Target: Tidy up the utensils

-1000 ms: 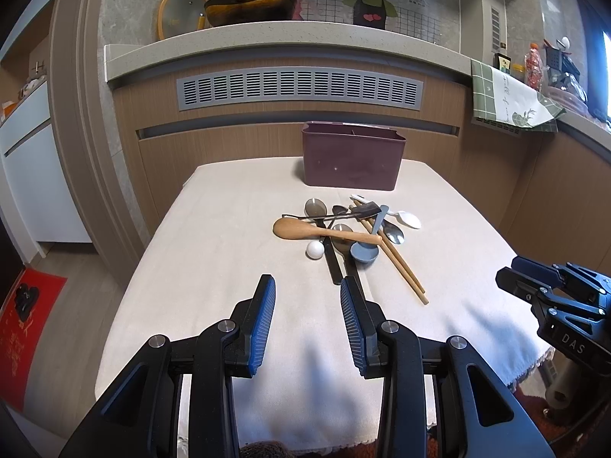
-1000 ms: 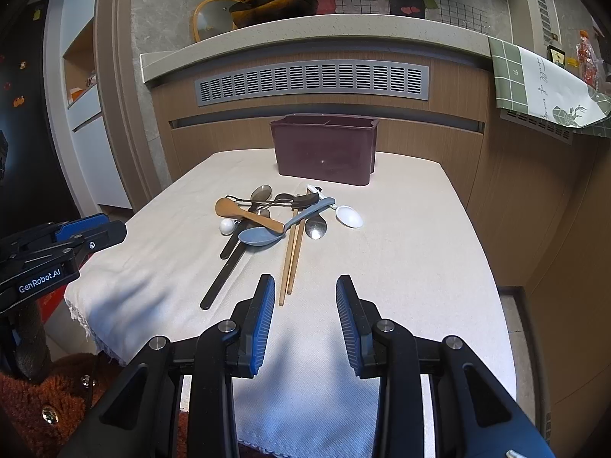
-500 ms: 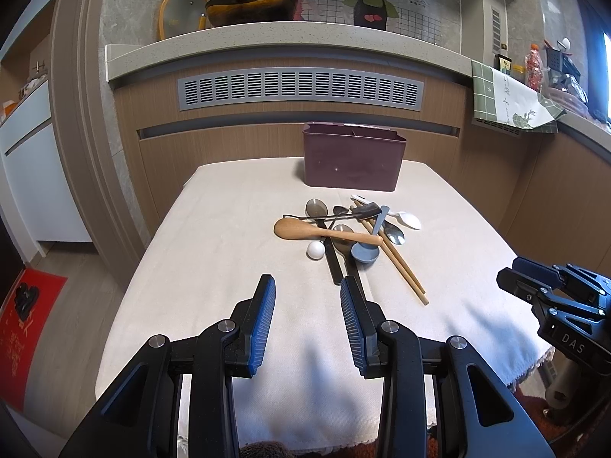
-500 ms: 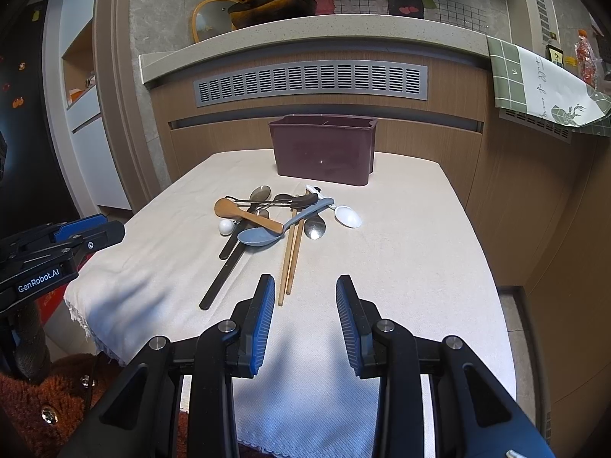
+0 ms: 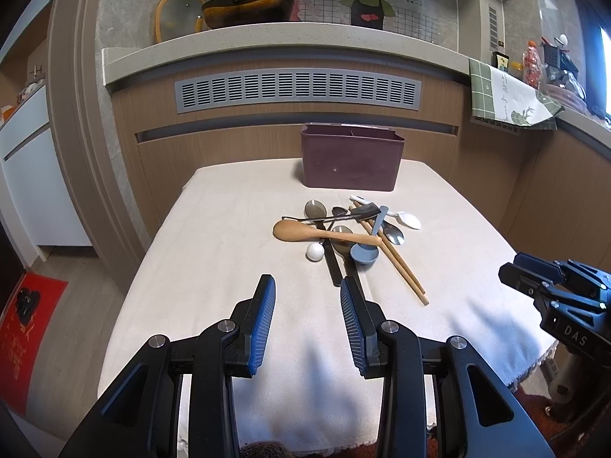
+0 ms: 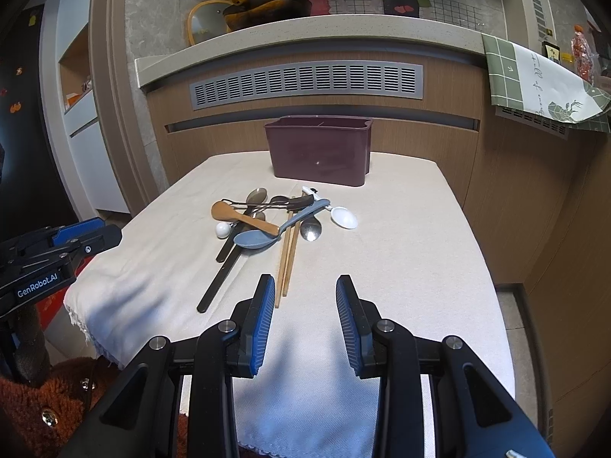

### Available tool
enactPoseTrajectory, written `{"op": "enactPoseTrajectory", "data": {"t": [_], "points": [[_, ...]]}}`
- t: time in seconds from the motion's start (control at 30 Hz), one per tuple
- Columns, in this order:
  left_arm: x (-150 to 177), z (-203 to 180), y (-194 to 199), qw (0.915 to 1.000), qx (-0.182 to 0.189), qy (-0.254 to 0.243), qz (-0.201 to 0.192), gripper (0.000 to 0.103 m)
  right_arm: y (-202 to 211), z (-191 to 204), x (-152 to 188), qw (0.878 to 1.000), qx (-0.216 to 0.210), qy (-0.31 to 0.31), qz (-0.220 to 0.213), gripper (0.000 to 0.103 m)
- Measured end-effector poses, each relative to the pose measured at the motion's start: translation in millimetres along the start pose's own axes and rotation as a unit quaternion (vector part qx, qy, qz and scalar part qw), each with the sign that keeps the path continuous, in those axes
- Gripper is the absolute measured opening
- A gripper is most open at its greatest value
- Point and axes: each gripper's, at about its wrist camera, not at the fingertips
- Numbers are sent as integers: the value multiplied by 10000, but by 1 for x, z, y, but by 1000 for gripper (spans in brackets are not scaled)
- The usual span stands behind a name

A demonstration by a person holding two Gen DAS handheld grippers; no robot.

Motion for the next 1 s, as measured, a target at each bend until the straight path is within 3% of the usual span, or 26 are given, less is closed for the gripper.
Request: {"op": "enactPoseTrajectory", "data": {"t": [0.33,0.8,1.0], "points": [[-32,18,-37,9999,-7,166,10,37,-26,-8,-29,9993,199,310,-19,32],[-46,38,-107,9982,47,336,489,37,-110,-14,-57,9951,-136,679,711,32],[-50,56,-120,9977,59,604,317,37,-141,-21,-65,9925,-169,760,946,32]]}}
Point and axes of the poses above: each gripper's, at about its wrist camera, not at the fingertips, and y roughly against the way its jaws point, z to its left, x to its underside, and after that the axes turned 1 degree about y, right-handed
